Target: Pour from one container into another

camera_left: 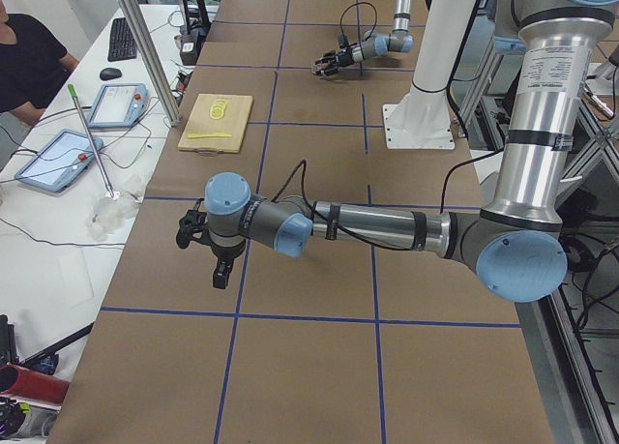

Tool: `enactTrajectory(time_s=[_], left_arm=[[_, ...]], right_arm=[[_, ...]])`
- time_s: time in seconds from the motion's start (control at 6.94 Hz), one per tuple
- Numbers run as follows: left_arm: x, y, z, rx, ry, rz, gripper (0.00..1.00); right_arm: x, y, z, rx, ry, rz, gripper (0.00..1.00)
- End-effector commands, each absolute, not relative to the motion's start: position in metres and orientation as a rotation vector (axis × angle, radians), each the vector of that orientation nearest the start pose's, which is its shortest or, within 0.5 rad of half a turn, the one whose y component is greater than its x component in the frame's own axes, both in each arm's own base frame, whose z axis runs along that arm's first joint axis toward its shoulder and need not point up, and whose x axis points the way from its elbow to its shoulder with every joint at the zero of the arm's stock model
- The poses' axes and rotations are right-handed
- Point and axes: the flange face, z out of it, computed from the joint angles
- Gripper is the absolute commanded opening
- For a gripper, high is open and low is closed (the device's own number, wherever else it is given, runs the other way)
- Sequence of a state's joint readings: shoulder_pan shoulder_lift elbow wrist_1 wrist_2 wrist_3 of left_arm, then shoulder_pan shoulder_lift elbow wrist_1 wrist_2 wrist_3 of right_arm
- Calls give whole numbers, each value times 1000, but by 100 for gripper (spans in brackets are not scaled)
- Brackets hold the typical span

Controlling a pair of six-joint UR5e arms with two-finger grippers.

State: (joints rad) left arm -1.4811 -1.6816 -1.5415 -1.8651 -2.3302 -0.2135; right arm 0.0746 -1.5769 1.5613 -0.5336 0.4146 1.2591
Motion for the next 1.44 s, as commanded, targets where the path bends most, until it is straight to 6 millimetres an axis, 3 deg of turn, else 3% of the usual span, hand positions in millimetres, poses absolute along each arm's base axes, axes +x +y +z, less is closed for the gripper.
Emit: enactTrajectory(time_s=[0.0,0.58,0.72,0.86,1.01,1.3], left_arm=[[-16,-560,582,241,796,25,100],[-15,-561,581,239,798,23,100],[-15,-562,581,240,799,22,100],[-14,-564,580,241,798,27,100],[-13,-565,581,220,796,23,100],[-30,-564,587,168,774,61,100]], right_arm=[[-457,-255,525,1191,-710,405,100],[-405,-225,552,1189,-786,397,100],[-378,-219,571,1181,-800,389,100],[-337,-219,593,1171,-819,390,100],[-309,-219,606,1166,-825,366,100],[-271,-220,615,1172,-871,333,100]])
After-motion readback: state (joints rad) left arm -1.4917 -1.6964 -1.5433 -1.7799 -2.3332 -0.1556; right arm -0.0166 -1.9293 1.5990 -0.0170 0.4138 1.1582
